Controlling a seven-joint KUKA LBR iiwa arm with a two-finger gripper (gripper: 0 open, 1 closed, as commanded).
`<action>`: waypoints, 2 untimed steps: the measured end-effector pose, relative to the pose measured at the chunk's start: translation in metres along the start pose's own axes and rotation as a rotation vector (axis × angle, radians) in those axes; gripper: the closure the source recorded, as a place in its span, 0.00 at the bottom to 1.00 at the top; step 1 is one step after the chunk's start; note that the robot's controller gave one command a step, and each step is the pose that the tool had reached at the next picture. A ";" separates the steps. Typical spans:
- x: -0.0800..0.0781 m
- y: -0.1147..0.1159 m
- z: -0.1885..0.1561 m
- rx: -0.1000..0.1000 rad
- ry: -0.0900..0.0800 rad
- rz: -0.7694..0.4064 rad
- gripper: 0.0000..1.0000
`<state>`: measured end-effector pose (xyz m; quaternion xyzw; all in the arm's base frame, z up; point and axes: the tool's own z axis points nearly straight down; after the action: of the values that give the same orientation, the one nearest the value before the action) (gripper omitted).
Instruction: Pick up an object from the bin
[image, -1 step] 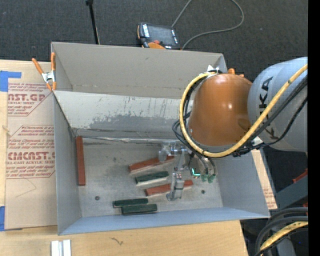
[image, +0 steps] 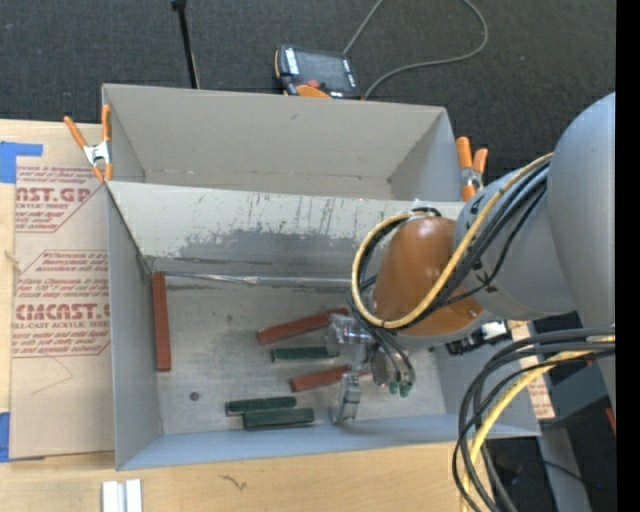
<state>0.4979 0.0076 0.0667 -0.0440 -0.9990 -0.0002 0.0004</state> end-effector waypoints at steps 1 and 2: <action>-0.021 -0.018 -0.003 0.000 -0.003 -0.079 0.00; -0.023 -0.017 -0.006 -0.001 -0.008 -0.078 1.00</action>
Offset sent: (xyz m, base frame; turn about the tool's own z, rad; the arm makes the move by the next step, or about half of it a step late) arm 0.0186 -0.0198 0.0033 -0.0779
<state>0.5192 -0.0116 0.0731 -0.0049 -1.0000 -0.0005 -0.0038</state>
